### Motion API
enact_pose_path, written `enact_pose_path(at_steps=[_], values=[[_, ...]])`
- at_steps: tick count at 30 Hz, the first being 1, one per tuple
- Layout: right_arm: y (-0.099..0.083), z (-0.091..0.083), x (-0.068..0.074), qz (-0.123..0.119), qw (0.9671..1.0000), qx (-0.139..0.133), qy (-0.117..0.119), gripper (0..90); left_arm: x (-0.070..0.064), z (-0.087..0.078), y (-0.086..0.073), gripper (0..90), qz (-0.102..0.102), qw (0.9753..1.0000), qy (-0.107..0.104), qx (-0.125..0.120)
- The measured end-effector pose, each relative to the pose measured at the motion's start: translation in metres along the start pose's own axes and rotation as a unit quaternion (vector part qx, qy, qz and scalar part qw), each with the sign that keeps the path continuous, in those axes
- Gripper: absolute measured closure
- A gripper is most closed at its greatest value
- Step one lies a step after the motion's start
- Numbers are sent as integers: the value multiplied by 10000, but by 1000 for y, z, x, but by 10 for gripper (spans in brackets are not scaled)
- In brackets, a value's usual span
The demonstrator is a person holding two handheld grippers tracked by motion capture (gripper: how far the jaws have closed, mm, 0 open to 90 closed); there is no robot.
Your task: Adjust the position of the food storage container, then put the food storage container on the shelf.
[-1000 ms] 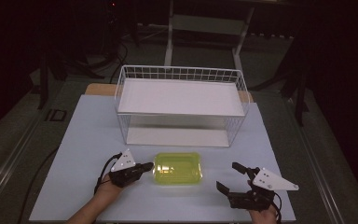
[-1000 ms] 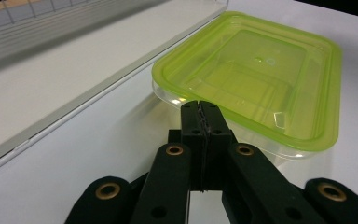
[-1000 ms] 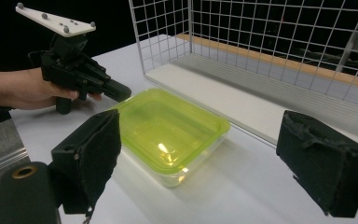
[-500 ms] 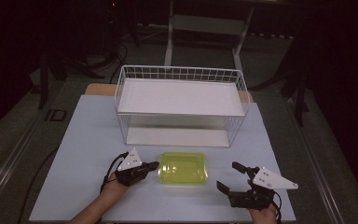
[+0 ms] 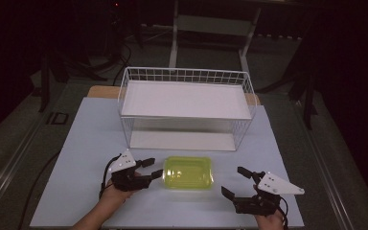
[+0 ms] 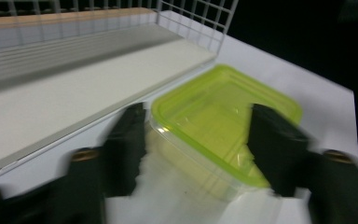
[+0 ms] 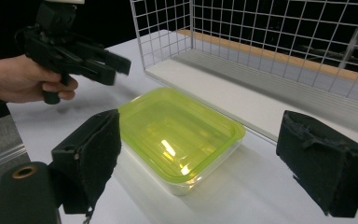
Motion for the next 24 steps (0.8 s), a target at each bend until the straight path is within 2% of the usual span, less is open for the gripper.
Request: enact_pose_path(at_steps=[1, 2, 3, 4, 5, 7, 9, 10, 11, 13, 14, 15, 16, 17, 19, 21, 24], values=[[0, 0, 0, -12, 10000, -8, 7, 138, -1, -2, 2, 336, 6, 9999, -77, -72], [1, 0, 1, -20, 10000, -12, 3, 138, -2, -3, 3, 210, 31, 9999, -91, -111], [1, 0, 1, -20, 10000, -12, 3, 138, -2, -3, 3, 129, 31, 9999, -91, -111], [1, 1, 2, -51, 10000, -13, -5, 137, -2, -4, 4, 129, -26, 9999, -123, -114], [3, 2, 3, -104, 9999, 1, 21, 137, -4, -5, 7, 91, -59, 9996, -209, -187], [4, 3, 4, -71, 9999, 30, 105, 137, -8, -6, 8, 27, -19, 9997, -231, -100], [5, 3, 4, -4, 9999, 76, 152, 137, -9, -5, 8, 18, -10, 9997, -230, -40], [5, 3, 4, 40, 9999, 91, 128, 138, -14, -5, 9, 18, -19, 9994, -325, 69], [5, 5, 7, 178, 9994, 183, 212, 143, -15, -5, 9, 17, -43, 9994, -326, 109], [3, 7, 6, 145, 9994, 312, 106, 143, -19, -5, 12, 17, -74, 9990, -414, 128], [3, 10, 6, 116, 9989, 411, 172, 142, -21, -5, 13, 17, -74, 9988, -444, 165], [3, 11, 6, 89, 9989, 434, 172, 139, -23, -6, 16, 17, 11, 9989, -456, 93], [6, 13, 2, 47, 9993, 367, 1, 132, -24, -6, 18, 18, 47, 9988, -466, 103], [8, 14, 0, 49, 9994, 327, -72, 139, -25, -6, 20, 18, 74, 9987, -483, 105], [12, 16, -2, 37, 9994, 341, -51, 143, -27, -4, 25, 18, 75, 9987, -507, 61], [16, 19, -4, 185, 9993, 322, -84, 184, -26, -3, 28, 18, 127, 9988, -463, 28], [20, 25, -3, 239, 9989, 384, 81, 168, -23, 2, 30, 18, 241, 9989, -364, 143]])
Point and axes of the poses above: each handheld gripper's, and its own axes: z roughly forward along the jaws, y roughly out of its top, x roughly to its left, the point moved 10 cm from there along z, roughly forward along the jaws, and after that the axes turned 8 degrees about -y, right-handed, at the moved point
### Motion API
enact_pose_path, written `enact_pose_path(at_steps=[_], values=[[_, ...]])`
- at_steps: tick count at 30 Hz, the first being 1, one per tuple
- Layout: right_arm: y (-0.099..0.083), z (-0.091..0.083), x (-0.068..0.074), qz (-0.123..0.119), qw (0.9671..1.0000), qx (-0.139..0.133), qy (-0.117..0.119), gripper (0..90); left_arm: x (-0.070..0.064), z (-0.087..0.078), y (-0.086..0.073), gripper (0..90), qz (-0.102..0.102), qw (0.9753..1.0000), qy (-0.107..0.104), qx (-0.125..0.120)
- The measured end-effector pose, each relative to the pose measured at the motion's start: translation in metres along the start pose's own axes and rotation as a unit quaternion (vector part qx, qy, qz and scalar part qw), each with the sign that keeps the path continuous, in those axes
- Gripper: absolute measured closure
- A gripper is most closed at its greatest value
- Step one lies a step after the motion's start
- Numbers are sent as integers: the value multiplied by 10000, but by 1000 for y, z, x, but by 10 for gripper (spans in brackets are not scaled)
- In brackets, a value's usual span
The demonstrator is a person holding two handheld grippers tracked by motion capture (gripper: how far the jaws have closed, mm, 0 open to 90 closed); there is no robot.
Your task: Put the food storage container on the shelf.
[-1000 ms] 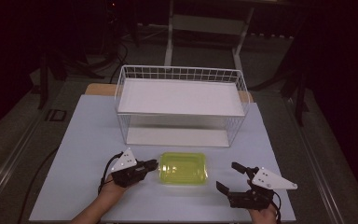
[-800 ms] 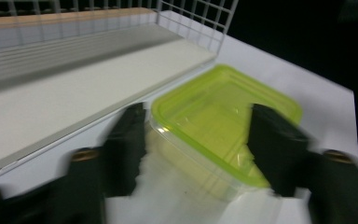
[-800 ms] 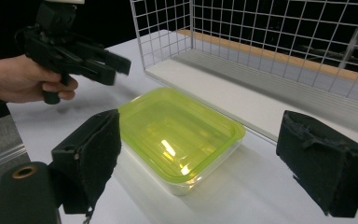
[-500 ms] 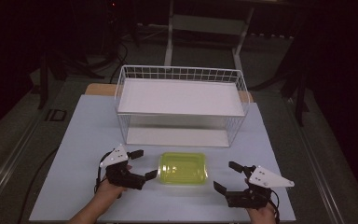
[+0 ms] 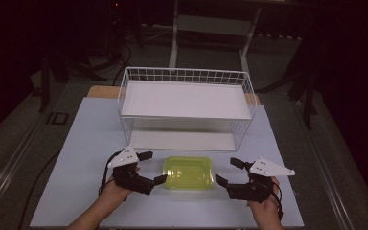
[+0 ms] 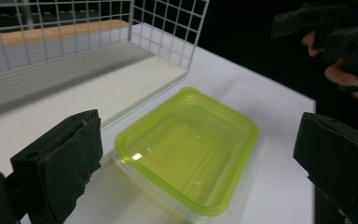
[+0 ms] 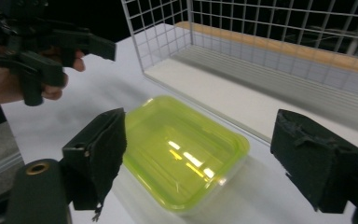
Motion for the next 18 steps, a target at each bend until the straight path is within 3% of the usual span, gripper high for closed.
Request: enact_pose_path(at_steps=[2, 4, 9, 14, 18], values=[[0, 6, -1, -135, 9998, 85, -71, 154, 2, 3, 0, 18, -41, 9999, 11, 92], [-2, 13, -2, -99, 9995, 283, -82, 144, 3, 8, 2, 18, -93, 9998, -16, 158], [-14, 35, -6, 284, 9970, 713, -104, 130, 6, 14, 4, 18, -221, 9995, -24, 213], [-20, 49, -9, 527, 9942, 913, -204, 119, 12, 19, -2, 18, -595, 9977, -27, 318], [-26, 56, -9, 930, 9892, 1131, -77, 130, 16, 23, -10, 19, -915, 9950, -2, 399]])
Point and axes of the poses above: each handheld gripper's, and its own axes: z roughly forward along the jaws, y roughly out of its top, x roughly to its left, the point moved 10 cm from there along z, roughly forward along the jaws, and after that the axes turned 8 degrees about -y, right-handed, at the moved point
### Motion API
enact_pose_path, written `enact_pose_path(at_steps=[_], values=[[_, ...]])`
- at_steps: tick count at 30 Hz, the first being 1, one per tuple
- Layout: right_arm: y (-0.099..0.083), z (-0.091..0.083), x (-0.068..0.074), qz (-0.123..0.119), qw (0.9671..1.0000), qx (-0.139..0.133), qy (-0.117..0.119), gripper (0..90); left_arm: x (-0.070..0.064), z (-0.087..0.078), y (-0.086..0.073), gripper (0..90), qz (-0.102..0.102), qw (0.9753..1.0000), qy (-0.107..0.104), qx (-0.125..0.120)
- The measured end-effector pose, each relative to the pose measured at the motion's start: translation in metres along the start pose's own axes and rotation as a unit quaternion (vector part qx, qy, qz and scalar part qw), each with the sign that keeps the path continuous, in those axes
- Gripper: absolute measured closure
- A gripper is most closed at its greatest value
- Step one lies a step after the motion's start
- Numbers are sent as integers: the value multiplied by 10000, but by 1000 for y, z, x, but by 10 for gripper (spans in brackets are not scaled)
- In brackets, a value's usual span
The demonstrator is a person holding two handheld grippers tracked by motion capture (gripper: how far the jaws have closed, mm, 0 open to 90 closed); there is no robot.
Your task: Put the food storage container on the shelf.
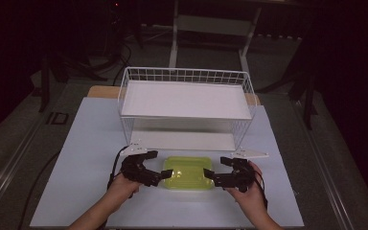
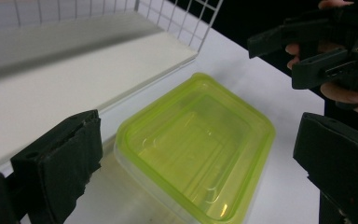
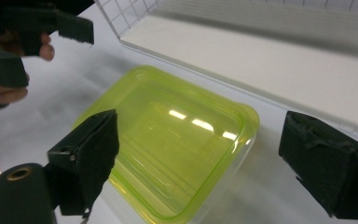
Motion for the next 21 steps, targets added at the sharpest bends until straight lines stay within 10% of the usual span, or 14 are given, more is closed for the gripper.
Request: enact_pose_path(at_steps=[10, 21], values=[[-12, 15, -12, 778, 9956, 515, -46, 164, 9, 8, -14, 18, -709, 9973, 30, 203], [-26, 21, -19, 1745, 9798, 969, 143, 431, 15, 16, -31, 202, -1361, 9883, 231, 647]])
Point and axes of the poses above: each handheld gripper's, and its own axes: z roughly forward along the jaws, y roughly out of its top, x roughly to its left, the point moved 10 cm from there along z, roughly forward along the jaws, and after that the axes turned 8 degrees about -y, right-handed, at the moved point
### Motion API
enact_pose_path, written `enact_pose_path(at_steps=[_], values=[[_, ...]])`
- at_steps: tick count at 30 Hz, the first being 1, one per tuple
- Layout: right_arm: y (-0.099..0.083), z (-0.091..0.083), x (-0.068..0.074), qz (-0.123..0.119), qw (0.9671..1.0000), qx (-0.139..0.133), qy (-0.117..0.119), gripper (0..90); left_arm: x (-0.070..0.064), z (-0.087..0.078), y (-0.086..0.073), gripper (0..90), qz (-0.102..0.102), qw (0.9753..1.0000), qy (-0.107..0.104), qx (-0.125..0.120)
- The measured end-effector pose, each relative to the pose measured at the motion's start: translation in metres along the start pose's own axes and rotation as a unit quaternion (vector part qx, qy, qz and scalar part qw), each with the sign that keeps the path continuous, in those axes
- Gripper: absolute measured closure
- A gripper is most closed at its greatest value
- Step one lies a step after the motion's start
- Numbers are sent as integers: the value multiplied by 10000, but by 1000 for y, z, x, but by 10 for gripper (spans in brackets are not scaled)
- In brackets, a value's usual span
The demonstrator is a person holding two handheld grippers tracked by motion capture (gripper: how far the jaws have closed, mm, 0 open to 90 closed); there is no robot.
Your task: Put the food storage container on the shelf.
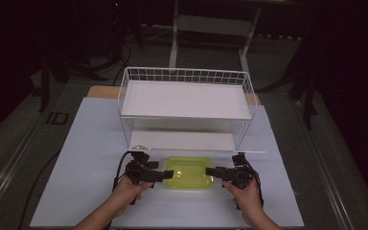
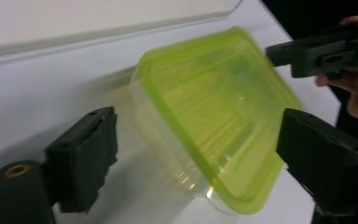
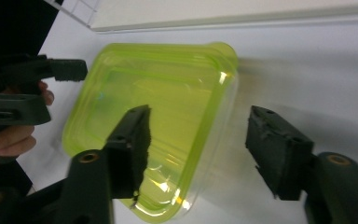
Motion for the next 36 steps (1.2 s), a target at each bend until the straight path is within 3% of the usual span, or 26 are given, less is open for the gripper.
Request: enact_pose_path(at_steps=[1, 2, 5, 9, 15, 36], values=[[-2, 1, 0, 39, 10000, 54, 27, 470, 6, 0, -2, 202, -6, 9997, 231, 36], [-3, 2, -2, 60, 9999, 75, -45, 515, 9, 1, -3, 372, -18, 9993, 357, 73], [-5, 4, -4, 138, 9997, 166, -61, 557, 11, 0, -4, 525, -226, 9996, 175, 57], [-6, 7, -5, 143, 9995, 239, -134, 605, 8, 1, -4, 644, -524, 9985, -72, 141], [-9, 9, -2, 95, 9993, 317, -161, 719, 7, 3, -4, 676, -679, 9976, -28, 163], [-9, 0, 7, 23, 9994, 216, -258, 780, -8, -3, -7, 762, -690, 9974, 174, 134]])
Point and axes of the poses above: each handheld gripper's, and its own axes: z roughly forward along the jaws, y roughly out of its top, x roughly to its left, the point moved 10 cm from there along z, roughly forward along the jaws, and after that the axes turned 8 degrees about -y, right-handed, at the moved point
